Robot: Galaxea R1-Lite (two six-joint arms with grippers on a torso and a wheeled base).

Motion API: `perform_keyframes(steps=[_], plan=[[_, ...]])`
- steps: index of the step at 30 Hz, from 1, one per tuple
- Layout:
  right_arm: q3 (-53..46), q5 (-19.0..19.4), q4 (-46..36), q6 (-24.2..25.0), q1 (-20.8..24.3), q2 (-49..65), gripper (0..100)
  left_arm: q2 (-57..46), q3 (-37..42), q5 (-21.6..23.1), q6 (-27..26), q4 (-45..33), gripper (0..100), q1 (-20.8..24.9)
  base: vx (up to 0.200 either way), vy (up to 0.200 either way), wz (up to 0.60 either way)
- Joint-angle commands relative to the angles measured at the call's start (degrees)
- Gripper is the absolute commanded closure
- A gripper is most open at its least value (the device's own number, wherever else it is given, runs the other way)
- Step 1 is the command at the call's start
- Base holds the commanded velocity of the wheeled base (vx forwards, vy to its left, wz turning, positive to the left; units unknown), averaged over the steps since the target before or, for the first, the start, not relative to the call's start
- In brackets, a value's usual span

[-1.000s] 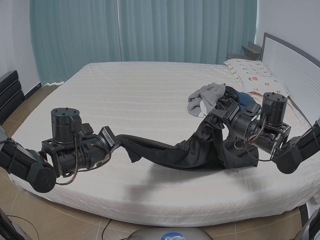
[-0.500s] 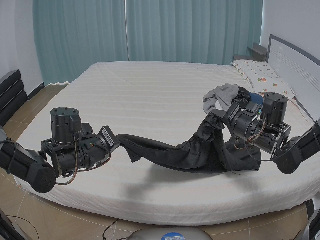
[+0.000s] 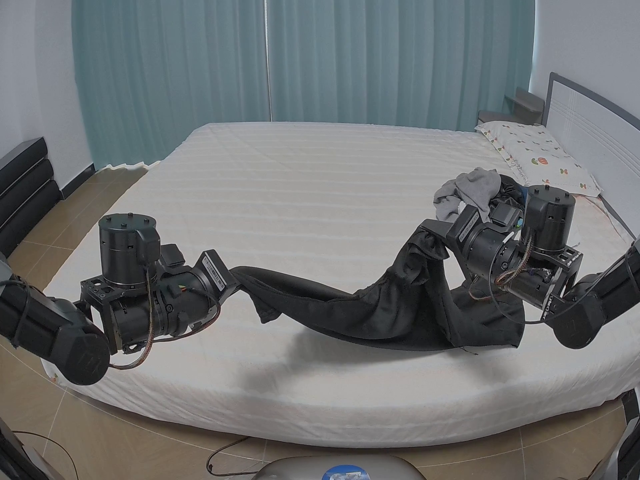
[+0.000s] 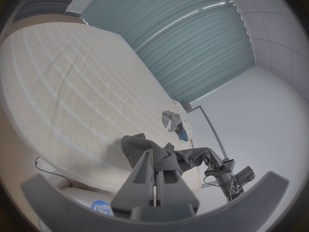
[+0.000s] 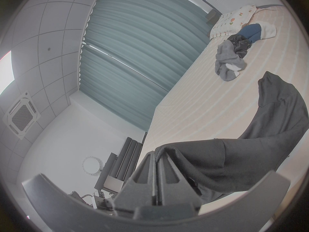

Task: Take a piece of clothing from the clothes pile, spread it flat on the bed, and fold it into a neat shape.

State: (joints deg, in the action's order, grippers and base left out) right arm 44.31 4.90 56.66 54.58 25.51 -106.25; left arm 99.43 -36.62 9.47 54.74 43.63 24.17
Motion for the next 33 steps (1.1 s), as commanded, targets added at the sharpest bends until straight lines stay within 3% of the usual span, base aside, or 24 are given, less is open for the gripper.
perform_keyframes(steps=[1, 14, 21, 28, 33], plan=[[-0.3, 0.0, -0.1, 0.0, 0.1, -0.2, 100, -0.8, 0.5, 0.0, -0.2, 0.1, 100, 0.1, 0.0, 0.0, 0.0], [-4.7, -1.3, -0.9, -0.9, -2.0, 4.3, 100, -1.3, 0.1, -0.1, -0.4, -0.1, 100, 0.9, 0.0, 0.0, 0.0], [-8.8, -1.4, -0.9, -1.1, -2.0, 8.8, 100, -3.3, 2.0, -0.6, -0.3, -0.6, 100, 1.9, -0.2, 0.0, 0.0], [-12.5, -1.5, -1.3, -1.1, -1.9, 16.3, 100, -11.2, 4.3, -0.7, -0.4, -1.5, 100, 2.5, -0.2, 0.0, 0.0], [-12.2, -1.6, -8.7, -1.8, -1.9, 28.1, 100, -22.1, 2.5, -0.9, -0.6, -8.7, 100, 2.5, -0.04, 0.0, 0.0]])
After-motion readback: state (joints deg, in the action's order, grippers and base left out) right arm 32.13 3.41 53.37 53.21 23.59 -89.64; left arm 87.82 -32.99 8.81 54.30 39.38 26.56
